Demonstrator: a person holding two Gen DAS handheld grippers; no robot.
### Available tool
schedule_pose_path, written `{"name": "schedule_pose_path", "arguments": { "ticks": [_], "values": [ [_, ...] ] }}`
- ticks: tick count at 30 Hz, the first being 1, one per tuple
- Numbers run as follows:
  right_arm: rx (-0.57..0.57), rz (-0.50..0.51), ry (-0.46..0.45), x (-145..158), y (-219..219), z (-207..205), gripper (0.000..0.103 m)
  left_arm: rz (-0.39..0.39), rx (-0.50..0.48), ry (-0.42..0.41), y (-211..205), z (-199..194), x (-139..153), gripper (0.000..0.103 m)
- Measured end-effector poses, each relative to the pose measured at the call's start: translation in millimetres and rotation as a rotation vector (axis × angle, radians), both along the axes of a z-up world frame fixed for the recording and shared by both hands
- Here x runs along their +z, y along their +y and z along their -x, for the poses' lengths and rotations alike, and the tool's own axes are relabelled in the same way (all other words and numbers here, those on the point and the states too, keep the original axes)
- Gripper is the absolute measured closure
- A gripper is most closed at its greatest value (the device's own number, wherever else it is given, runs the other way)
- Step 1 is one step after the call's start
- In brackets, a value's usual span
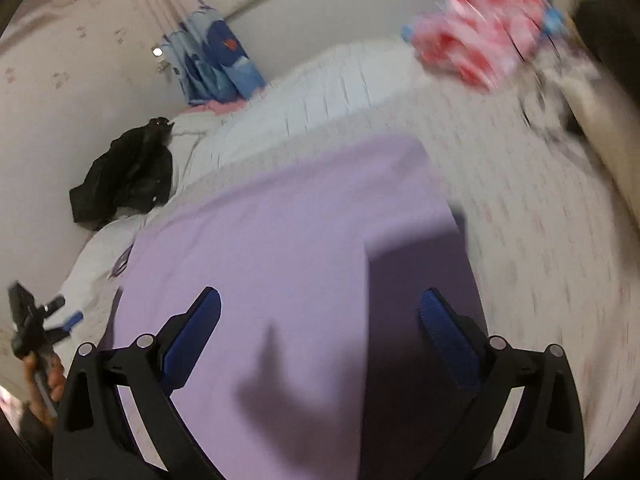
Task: Fold large clothes
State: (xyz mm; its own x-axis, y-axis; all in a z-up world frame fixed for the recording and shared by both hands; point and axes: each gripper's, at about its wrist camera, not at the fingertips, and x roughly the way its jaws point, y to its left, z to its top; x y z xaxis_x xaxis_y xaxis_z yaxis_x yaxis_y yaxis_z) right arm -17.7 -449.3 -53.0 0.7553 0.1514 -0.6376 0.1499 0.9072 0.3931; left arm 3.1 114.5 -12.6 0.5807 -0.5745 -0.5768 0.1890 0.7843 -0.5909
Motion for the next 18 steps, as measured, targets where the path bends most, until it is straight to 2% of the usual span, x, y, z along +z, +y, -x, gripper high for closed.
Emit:
{"name": "schedule_pose_path", "arguments": {
  "ticks": [4,6,8,12,13,16,18],
  "values": [
    [-0.082,-0.141,0.040,-37,-21,66,0.006,0.143,0.032,0.162,35,43,-44,0.009],
    [-0.087,-0.138,0.041,-44,-21,84,0.006,0.209,0.027,0.231,33,54,-67,0.009],
    [-0.109,-0.125,0.032,-41,-19,98,0.006,0.241,0.026,0.268,24,62,-82,0.009],
    [-0.162,-0.178,0.016,-43,-18,122,0.006,0.328,-0.008,0.284,-4,62,-97,0.008],
    [-0.163,-0.204,0.021,-49,-18,126,0.006,0.337,-0.013,0.284,-11,58,-100,0.007],
    [-0.176,-0.288,0.114,-74,-18,127,0.006,0.338,0.006,0.310,-27,53,-106,0.007],
    [-0.179,-0.366,0.097,-85,-21,131,0.006,0.372,-0.016,0.286,-31,57,-101,0.007]
  ]
}}
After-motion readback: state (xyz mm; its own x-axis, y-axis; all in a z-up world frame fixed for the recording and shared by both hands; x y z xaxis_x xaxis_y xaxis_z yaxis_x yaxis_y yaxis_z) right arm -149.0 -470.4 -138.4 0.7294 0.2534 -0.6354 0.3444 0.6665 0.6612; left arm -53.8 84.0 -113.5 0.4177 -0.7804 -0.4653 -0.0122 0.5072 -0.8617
